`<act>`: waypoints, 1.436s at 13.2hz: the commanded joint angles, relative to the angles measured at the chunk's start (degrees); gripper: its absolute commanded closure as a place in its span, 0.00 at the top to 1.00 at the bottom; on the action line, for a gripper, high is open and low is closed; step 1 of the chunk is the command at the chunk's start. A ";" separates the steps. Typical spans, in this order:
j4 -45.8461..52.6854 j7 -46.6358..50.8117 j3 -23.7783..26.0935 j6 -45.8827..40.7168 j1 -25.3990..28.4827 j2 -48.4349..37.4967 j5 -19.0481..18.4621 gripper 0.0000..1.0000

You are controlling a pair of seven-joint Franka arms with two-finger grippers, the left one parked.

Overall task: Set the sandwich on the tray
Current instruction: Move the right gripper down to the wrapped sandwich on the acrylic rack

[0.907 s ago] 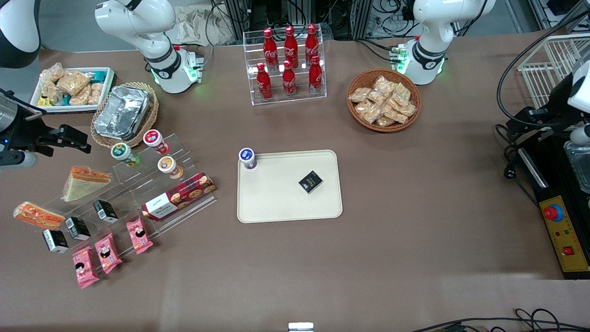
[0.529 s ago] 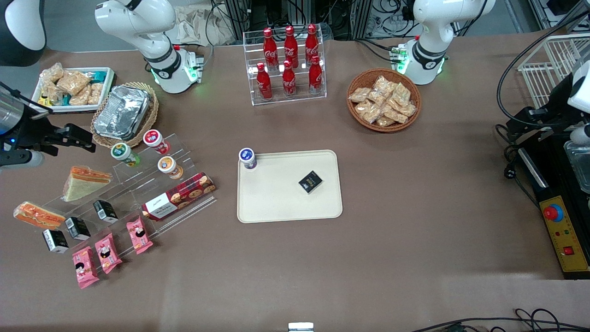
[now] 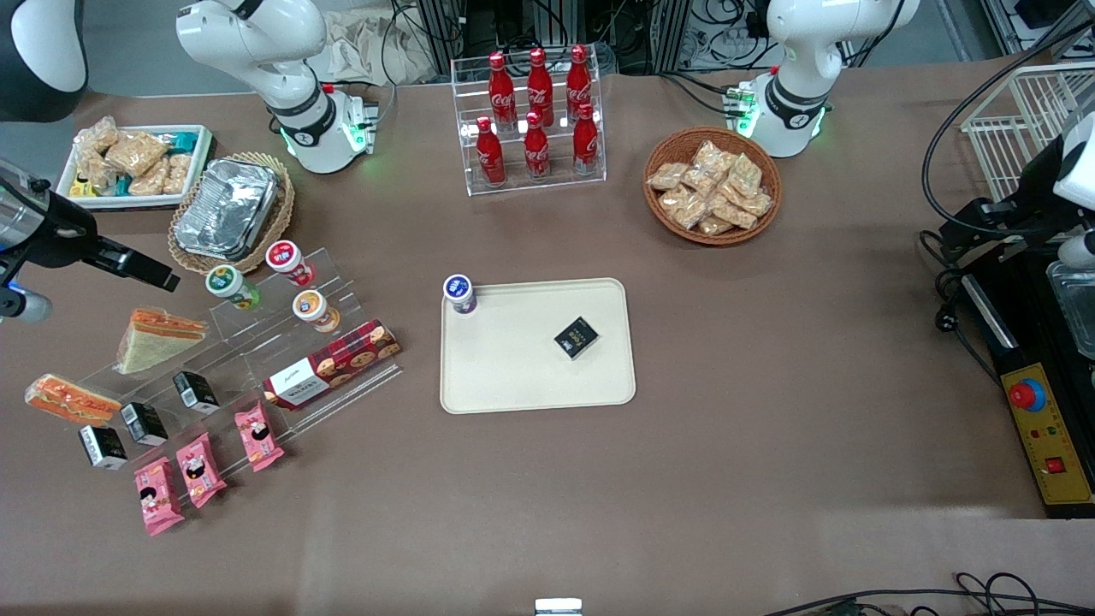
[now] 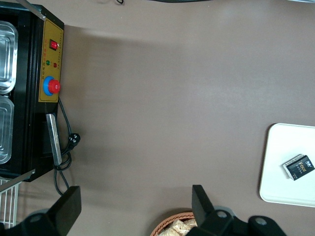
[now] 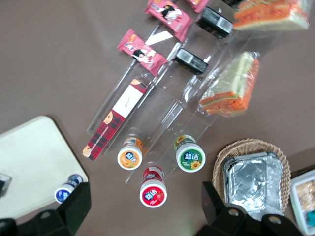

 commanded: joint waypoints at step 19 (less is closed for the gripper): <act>1.77 48.13 -15.42 14.55 -2.18 11.02 -5.16 1.00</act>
